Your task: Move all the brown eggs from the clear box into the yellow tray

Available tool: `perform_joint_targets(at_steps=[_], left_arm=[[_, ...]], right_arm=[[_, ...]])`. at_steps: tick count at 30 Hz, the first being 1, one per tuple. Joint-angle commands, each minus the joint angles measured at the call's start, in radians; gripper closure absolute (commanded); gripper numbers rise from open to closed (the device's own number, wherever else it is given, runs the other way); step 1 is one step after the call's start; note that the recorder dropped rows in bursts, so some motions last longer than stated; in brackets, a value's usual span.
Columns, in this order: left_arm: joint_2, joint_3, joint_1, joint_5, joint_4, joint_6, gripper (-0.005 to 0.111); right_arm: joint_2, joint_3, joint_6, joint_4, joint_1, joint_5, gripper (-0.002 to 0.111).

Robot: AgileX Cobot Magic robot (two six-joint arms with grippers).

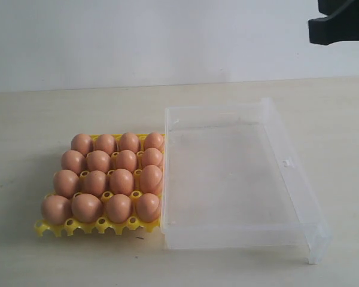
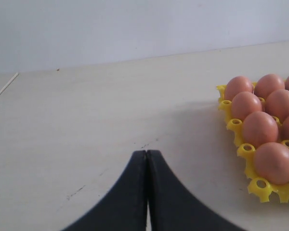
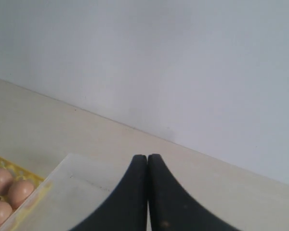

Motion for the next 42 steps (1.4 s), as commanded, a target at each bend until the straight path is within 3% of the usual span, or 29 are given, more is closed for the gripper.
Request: perform_joint_targets(at_steps=[1, 6, 14, 24, 33, 42], left_arm=[[-0.006, -0.004, 0.001, -0.01, -0.003, -0.004, 0.107], [-0.006, -0.004, 0.001, -0.01, -0.003, -0.004, 0.107], [-0.006, -0.004, 0.001, -0.01, -0.003, -0.004, 0.107], [-0.006, -0.004, 0.001, -0.01, -0.003, -0.004, 0.107], [-0.006, -0.004, 0.001, -0.01, -0.003, -0.004, 0.107], [-0.006, -0.004, 0.001, -0.01, -0.003, -0.004, 0.107]], right_arm=[[-0.108, 0.005, 0.002, -0.07, -0.005, 0.074, 0.108], [-0.325, 0.065, 0.045, -0.103, -0.072, 0.33, 0.108], [-0.512, 0.288, 0.045, -0.103, -0.199, 0.255, 0.108], [-0.741, 0.645, 0.089, -0.103, -0.25, -0.051, 0.108], [-0.971, 0.844, 0.178, -0.07, -0.25, -0.056, 0.108], [-1.057, 0.862, 0.232, -0.061, -0.25, 0.034, 0.108]])
